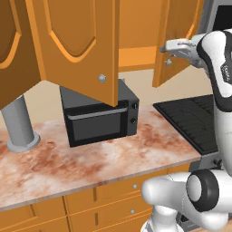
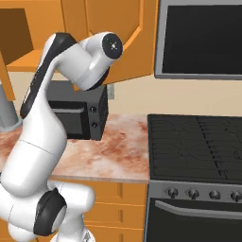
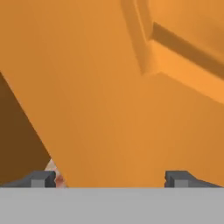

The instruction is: Close all open cabinet doors.

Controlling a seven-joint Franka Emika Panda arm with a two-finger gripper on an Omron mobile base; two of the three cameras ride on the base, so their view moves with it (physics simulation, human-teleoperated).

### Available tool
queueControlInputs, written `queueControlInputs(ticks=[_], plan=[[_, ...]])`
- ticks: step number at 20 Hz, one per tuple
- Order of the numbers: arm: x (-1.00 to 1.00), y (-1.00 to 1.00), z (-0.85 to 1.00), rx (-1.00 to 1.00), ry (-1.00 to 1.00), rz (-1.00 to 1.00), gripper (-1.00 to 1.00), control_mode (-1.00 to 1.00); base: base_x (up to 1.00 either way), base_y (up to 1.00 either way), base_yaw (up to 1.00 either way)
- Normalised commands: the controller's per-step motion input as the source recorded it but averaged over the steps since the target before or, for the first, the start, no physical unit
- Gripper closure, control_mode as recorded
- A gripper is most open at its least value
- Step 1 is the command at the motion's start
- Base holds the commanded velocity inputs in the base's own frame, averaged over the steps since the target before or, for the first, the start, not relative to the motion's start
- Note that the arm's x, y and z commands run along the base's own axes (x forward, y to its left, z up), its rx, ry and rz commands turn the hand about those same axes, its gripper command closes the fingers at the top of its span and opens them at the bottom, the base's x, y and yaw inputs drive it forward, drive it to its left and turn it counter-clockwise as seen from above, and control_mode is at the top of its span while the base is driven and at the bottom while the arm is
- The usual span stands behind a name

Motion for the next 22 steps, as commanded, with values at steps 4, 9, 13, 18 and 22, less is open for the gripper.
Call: queueControlInputs(ticks=[4,9,13,18,22], plan=[[0.99,0.34,-0.08,-0.14,0.00,-0.24,-1.00,-1.00,0.00,0.00,0.00],[0.97,0.20,-0.06,-0.19,-0.02,-0.28,-1.00,-1.00,0.00,0.00,0.00],[0.87,0.00,-0.13,-0.15,-0.01,-0.19,-1.00,-1.00,0.00,0.00,0.00],[0.71,-0.01,-0.06,-0.11,0.00,-0.10,-1.00,-1.00,0.00,0.00,0.00],[0.65,-0.22,0.00,-0.02,0.00,-0.01,-1.00,-1.00,0.00,0.00,0.00]])
